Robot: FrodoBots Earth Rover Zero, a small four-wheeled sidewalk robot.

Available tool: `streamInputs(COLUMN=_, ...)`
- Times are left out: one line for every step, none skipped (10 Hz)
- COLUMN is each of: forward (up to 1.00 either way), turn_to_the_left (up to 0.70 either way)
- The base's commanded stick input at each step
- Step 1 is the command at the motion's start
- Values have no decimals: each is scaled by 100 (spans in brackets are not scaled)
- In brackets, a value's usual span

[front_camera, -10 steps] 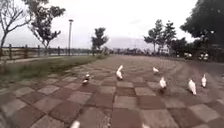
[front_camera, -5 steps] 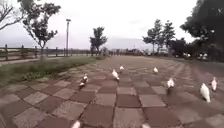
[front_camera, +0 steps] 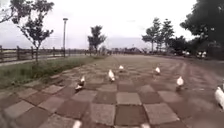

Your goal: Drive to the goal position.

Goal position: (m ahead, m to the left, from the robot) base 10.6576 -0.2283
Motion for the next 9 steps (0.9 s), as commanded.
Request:
streamInputs(forward=70, turn_to_the_left=0)
streamInputs(forward=70, turn_to_the_left=0)
streamInputs(forward=70, turn_to_the_left=0)
streamInputs(forward=70, turn_to_the_left=0)
streamInputs(forward=70, turn_to_the_left=0)
streamInputs(forward=70, turn_to_the_left=0)
streamInputs(forward=70, turn_to_the_left=0)
streamInputs(forward=70, turn_to_the_left=0)
streamInputs(forward=70, turn_to_the_left=0)
